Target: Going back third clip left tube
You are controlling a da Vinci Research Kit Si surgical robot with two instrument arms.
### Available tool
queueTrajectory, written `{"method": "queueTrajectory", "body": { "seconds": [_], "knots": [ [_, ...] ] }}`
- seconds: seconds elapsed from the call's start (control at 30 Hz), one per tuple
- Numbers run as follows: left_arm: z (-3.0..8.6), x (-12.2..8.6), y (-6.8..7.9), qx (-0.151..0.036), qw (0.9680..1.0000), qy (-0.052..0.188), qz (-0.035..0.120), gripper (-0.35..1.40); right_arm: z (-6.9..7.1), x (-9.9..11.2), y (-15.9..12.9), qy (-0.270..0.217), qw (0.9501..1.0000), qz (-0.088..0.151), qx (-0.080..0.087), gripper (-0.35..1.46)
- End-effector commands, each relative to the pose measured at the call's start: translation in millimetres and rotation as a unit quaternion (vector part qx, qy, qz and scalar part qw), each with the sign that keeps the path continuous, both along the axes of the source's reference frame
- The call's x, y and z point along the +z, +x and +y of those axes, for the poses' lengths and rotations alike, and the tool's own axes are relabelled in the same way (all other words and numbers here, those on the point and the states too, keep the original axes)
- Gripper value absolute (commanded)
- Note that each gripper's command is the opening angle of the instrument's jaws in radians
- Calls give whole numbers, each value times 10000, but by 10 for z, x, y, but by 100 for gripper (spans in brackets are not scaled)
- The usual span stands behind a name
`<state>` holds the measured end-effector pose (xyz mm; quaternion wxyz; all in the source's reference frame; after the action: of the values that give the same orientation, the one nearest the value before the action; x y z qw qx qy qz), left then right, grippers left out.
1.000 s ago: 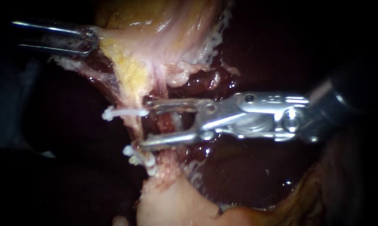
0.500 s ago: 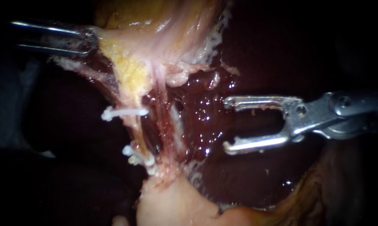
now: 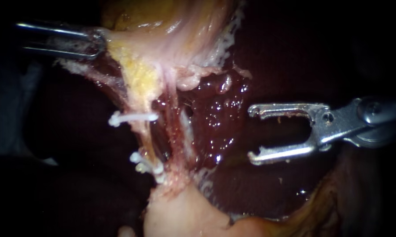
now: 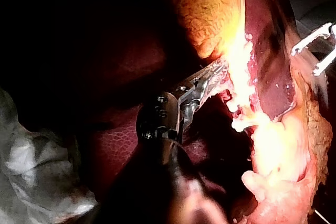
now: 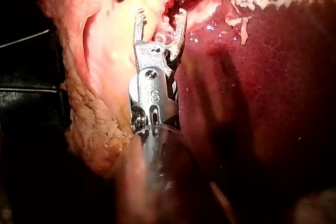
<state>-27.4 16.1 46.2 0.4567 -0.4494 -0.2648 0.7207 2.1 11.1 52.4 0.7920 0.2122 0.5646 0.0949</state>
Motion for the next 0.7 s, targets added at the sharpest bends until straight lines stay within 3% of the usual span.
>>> {"method": "queueTrajectory", "body": {
  "seconds": [0.03,0.4,0.7],
  "knots": [
    [0,4,-3,8,10000,-4,5,-35,0,0,0,1,10000,1,1,50],
    [-7,34,-41,101,9999,-12,-27,-35,-1,-1,0,-6,10000,-8,12,50],
    [-9,36,-45,119,9999,-11,-20,-35,-2,-1,1,-5,10000,-8,12,50]
  ]
}}
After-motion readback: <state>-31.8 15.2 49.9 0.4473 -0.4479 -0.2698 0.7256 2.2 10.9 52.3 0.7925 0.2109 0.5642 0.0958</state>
